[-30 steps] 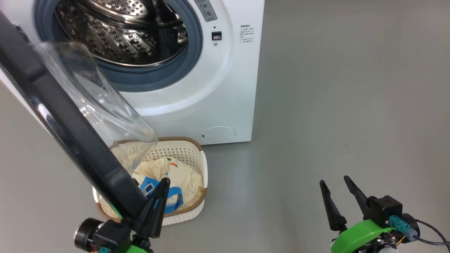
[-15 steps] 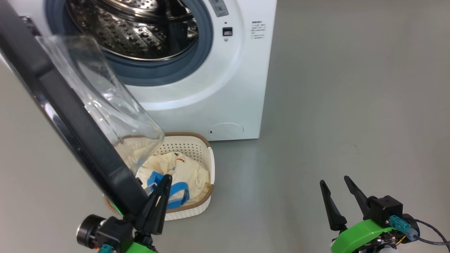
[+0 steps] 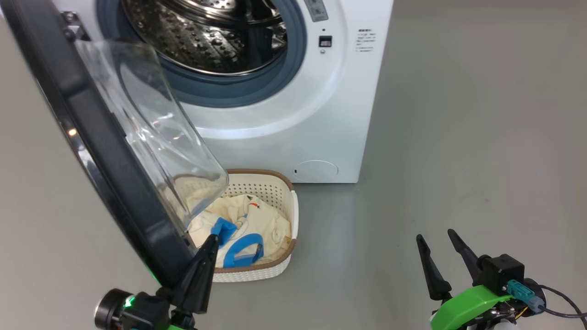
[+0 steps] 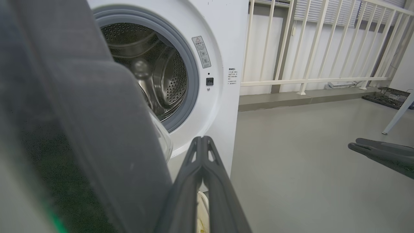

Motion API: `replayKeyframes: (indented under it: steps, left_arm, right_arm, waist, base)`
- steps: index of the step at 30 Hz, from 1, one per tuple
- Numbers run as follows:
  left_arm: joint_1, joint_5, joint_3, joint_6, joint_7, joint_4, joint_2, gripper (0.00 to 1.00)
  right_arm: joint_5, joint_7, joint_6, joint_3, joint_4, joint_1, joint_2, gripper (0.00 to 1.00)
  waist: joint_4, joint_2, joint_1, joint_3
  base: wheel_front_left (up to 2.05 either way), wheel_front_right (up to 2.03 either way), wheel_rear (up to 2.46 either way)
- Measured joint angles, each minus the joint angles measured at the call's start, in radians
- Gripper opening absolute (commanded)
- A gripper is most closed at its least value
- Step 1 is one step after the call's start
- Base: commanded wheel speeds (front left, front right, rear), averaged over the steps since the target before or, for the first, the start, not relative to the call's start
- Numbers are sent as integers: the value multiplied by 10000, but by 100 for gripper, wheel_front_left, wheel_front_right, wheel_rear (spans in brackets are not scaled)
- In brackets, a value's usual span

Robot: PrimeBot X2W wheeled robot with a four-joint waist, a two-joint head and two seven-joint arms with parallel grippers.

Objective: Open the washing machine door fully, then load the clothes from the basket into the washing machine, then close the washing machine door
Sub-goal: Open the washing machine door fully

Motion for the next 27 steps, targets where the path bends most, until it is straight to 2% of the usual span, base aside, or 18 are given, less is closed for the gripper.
replayKeyframes:
  steps: [15,27]
  left_arm:
    - [478,174,865,-59,-10,253,-159,0]
    - [675,-320,2320,384,-8,679,-178,0]
  right_arm:
    - [27,0,0,69,194,-30,0,100]
    - [176,0,0,245,205,-30,2,100]
  waist:
    - [870,1,1,-304]
    - [1424,0,1,-395]
  base:
    - [0,0,0]
    - [0,0,0]
